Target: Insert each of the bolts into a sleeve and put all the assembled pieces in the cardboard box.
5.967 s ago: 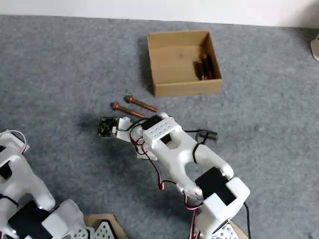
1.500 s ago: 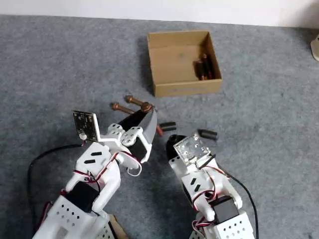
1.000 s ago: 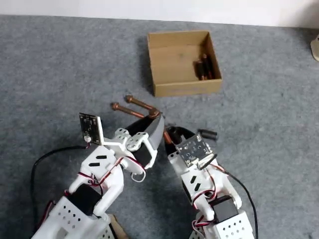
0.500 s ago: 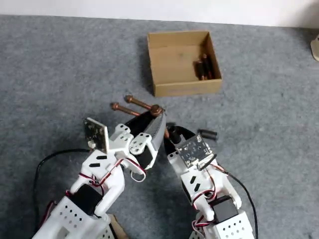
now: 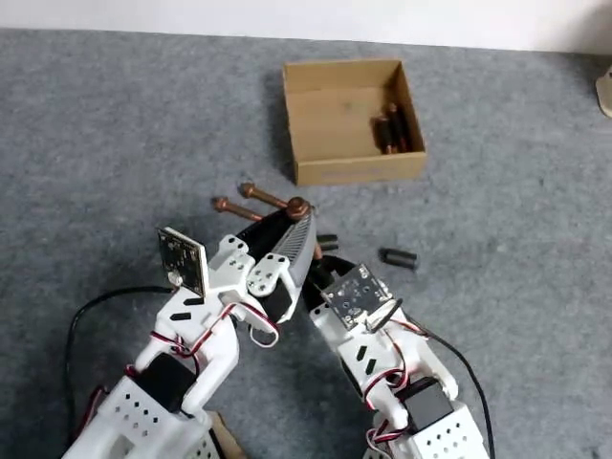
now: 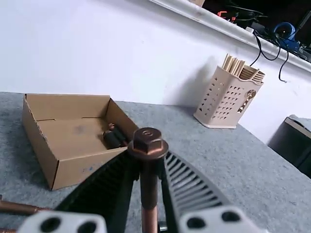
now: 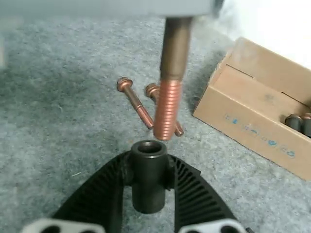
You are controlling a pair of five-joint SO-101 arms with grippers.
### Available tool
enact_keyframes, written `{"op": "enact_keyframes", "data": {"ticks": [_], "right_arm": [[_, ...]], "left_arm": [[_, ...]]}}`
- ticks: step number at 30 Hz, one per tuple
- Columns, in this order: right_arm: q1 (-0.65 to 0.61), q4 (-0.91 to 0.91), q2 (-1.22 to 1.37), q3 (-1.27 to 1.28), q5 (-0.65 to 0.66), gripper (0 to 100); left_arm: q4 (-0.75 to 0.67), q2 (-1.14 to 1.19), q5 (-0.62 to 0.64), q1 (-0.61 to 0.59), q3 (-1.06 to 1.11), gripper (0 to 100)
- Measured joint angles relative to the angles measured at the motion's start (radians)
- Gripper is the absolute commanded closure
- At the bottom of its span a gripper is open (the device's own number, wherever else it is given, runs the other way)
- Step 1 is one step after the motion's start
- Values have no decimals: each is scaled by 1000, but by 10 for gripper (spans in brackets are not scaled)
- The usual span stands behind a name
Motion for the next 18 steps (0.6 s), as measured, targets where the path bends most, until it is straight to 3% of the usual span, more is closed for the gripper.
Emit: {"op": "enact_keyframes", "data": {"ticks": [18], "right_arm": [[23,2,0,0,0,993]], "left_arm": [[0,0,0,-41,41,995]]}}
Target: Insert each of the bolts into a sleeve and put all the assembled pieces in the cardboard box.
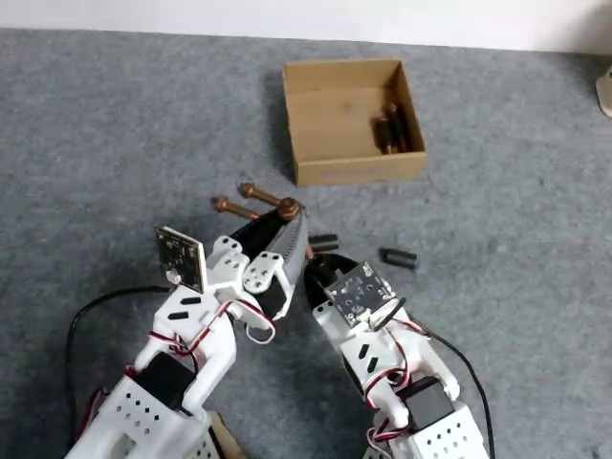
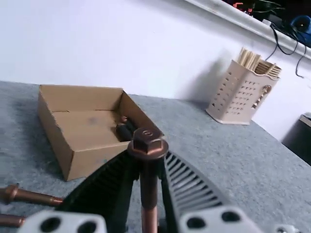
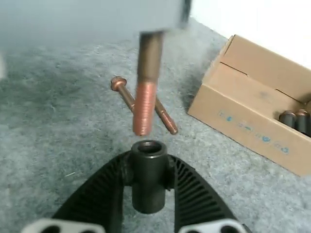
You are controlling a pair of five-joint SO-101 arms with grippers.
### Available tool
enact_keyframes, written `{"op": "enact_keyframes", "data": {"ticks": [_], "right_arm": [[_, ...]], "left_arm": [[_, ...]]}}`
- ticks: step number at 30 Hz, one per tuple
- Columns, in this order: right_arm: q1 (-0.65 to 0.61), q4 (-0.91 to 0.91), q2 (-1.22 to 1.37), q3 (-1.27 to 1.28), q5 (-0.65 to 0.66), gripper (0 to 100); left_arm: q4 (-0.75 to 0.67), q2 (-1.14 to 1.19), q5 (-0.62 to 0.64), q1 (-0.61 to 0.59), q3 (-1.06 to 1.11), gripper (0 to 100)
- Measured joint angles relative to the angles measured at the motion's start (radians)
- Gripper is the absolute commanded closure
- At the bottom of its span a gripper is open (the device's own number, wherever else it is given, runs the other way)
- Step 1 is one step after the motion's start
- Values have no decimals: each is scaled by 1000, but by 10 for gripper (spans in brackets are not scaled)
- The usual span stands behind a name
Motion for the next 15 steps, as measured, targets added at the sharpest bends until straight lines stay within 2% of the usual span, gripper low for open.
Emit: {"op": "enact_keyframes", "data": {"ticks": [15], "right_arm": [[5,0,0,0,0,993]], "left_arm": [[-57,0,0,-2,15,995]]}}
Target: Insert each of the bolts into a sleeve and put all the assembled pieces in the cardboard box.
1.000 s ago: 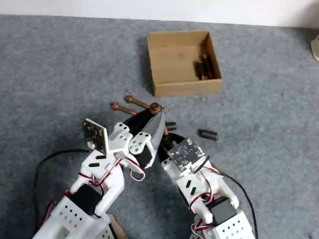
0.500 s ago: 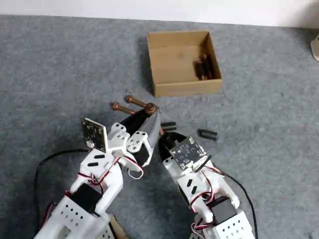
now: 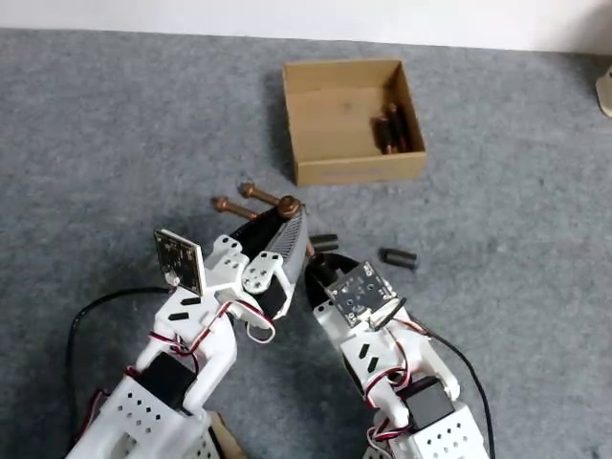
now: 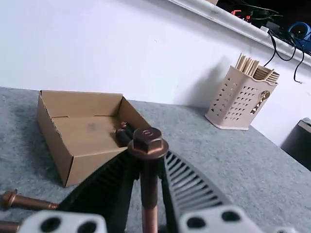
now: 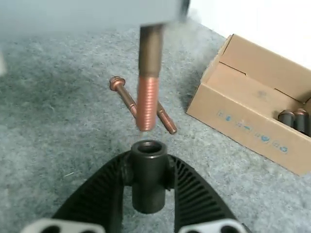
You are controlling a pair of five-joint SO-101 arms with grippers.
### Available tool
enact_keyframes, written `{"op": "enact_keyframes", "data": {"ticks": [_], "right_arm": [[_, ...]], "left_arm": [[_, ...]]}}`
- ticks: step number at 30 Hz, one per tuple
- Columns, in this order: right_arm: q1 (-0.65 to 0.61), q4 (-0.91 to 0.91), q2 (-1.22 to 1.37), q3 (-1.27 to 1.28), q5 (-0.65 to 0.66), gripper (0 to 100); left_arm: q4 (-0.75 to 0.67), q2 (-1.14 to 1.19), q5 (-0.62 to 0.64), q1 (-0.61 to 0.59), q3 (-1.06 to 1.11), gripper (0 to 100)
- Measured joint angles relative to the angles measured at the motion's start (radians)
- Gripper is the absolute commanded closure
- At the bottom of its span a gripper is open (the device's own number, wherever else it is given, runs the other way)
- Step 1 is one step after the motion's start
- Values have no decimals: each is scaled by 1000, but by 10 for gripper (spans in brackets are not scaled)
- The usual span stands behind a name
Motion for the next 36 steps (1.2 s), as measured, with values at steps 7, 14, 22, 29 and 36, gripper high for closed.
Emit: {"op": "enact_keyframes", "data": {"ticks": [7,14,22,29,36], "right_arm": [[-17,0,0,0,0,993],[-14,0,0,0,0,993],[-14,0,0,0,0,993],[-12,0,2,0,0,993],[-12,2,2,0,0,993]], "left_arm": [[0,0,60,2,0,995],[0,0,84,0,26,995],[0,0,77,2,26,995],[-6,0,57,-5,43,995],[-8,-2,60,11,58,994]]}}
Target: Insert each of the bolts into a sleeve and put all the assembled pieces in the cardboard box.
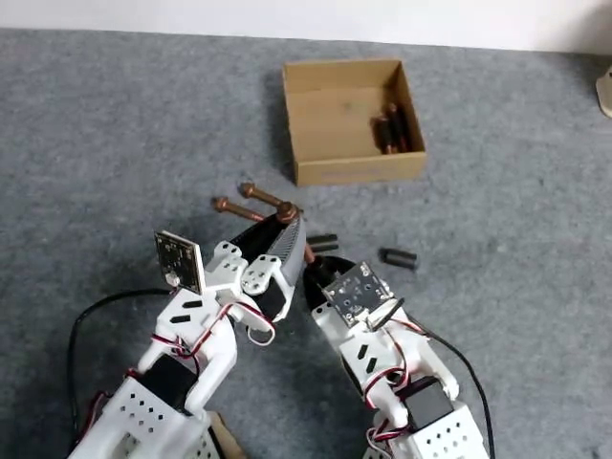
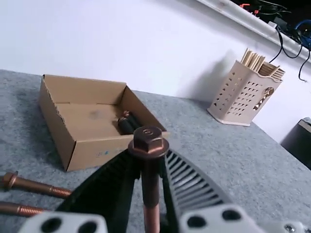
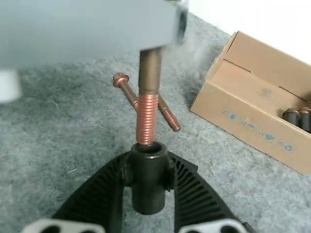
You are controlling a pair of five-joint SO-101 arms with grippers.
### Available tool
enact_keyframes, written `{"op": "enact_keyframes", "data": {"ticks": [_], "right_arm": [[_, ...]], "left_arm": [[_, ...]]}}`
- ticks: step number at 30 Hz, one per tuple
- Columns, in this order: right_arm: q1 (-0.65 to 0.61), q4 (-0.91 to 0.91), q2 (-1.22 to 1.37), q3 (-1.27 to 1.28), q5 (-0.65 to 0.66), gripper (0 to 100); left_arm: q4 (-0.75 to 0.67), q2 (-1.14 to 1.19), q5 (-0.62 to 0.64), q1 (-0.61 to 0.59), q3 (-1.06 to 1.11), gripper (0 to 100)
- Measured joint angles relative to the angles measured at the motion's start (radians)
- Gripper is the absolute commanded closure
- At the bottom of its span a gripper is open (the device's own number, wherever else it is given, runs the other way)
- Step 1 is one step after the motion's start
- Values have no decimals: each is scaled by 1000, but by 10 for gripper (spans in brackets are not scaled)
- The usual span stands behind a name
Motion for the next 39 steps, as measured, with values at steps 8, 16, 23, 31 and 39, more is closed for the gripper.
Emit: {"op": "enact_keyframes", "data": {"ticks": [8,16,23,31,39], "right_arm": [[0,0,0,0,0,993],[0,0,0,0,0,993],[-3,31,-2,0,0,993],[-2,71,-2,-5,-38,993],[-6,58,-2,-6,-38,993]], "left_arm": [[-5,0,83,5,2,994],[-6,0,98,5,5,994],[-5,2,164,5,6,994],[-5,2,164,5,23,994],[-5,2,163,9,41,994]]}}
